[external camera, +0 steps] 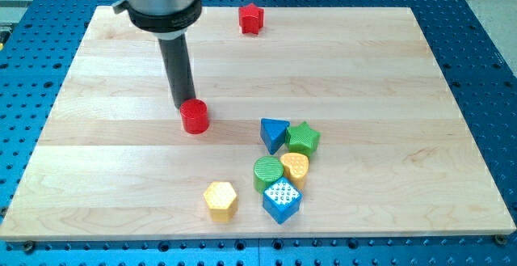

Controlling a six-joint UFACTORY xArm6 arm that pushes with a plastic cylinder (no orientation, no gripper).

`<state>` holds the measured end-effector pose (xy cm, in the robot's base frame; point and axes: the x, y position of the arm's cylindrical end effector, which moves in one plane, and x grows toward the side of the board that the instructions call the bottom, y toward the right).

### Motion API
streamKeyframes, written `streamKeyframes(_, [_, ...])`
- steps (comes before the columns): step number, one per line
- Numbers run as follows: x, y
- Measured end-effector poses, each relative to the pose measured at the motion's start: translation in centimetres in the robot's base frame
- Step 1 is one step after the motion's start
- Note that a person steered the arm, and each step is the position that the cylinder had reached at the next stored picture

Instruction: Place your hand at the top left of the red circle

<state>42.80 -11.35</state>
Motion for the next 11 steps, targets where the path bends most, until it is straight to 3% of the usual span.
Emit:
streamKeyframes(5, [-0.3, -0.3])
streamKeyframes(7, [-4.6, -1.5])
streamKeyframes(8, [-4.5, -4.6])
streamKeyframes(9, [-1.9, -6.9])
streamKeyframes(10, [3.9, -8.8])
streamKeyframes(11, [8.7, -5.4])
